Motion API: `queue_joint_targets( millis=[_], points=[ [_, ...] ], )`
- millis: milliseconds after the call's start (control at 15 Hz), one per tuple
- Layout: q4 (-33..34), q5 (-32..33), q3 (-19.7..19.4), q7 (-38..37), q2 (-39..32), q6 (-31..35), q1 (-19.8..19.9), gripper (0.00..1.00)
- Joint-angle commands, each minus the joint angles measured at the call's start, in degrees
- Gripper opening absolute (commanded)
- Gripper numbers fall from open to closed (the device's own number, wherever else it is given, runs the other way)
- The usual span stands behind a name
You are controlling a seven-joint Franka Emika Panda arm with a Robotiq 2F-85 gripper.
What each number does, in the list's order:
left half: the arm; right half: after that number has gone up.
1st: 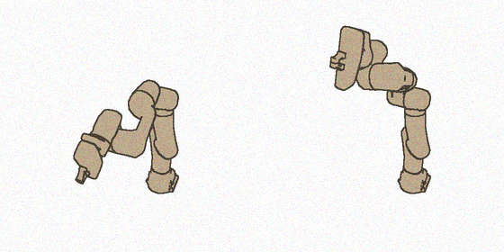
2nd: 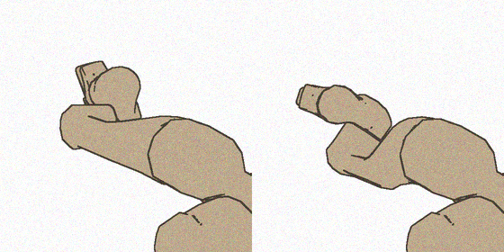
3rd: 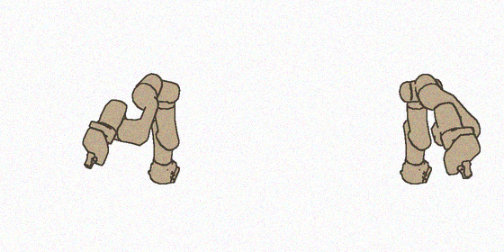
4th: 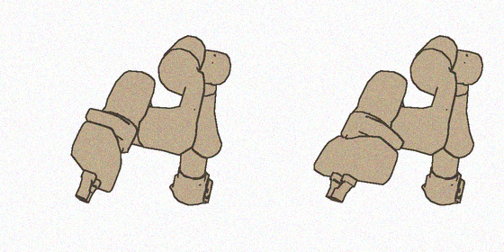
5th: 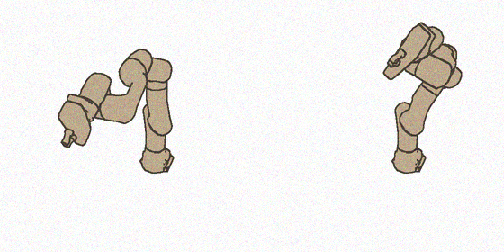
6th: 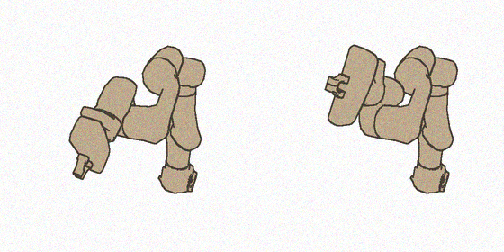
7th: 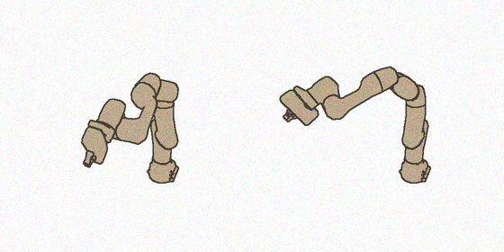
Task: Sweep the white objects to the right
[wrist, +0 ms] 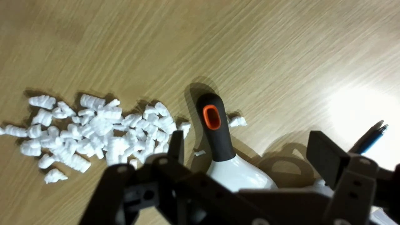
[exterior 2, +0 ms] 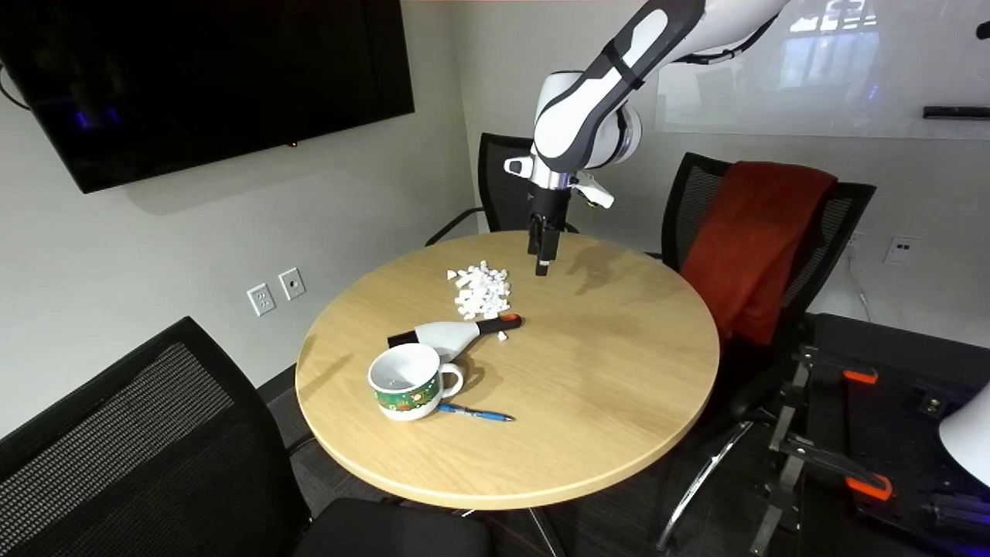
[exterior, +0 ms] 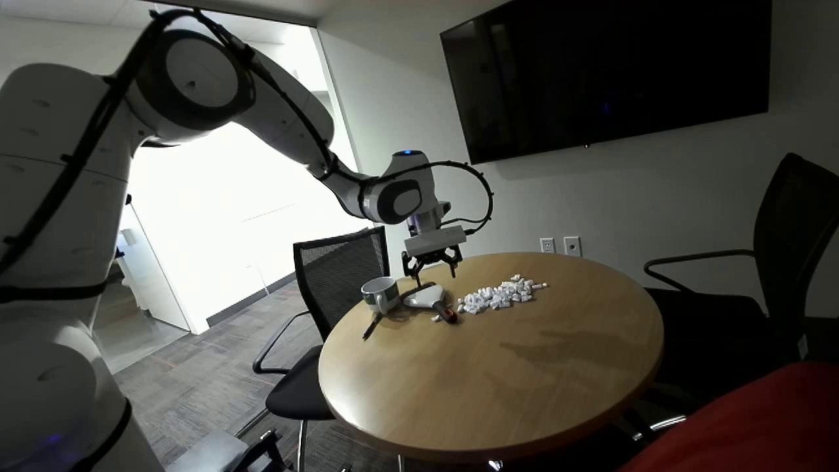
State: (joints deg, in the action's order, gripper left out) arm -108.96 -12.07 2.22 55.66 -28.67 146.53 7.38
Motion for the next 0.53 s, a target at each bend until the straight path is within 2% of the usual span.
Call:
queue_joint_targets(
  millis=[0,200,467],
  points=[
    [2.80,0.35,4.13,1.39,-5.36,7.23,2.15,1.00],
    [5.01,2.15,6.33,0.68,-10.17,12.10,2.76,1.00],
    [9.26,5.05,8.77,0.27,-16.41,15.03,3.81,1.00]
  ],
)
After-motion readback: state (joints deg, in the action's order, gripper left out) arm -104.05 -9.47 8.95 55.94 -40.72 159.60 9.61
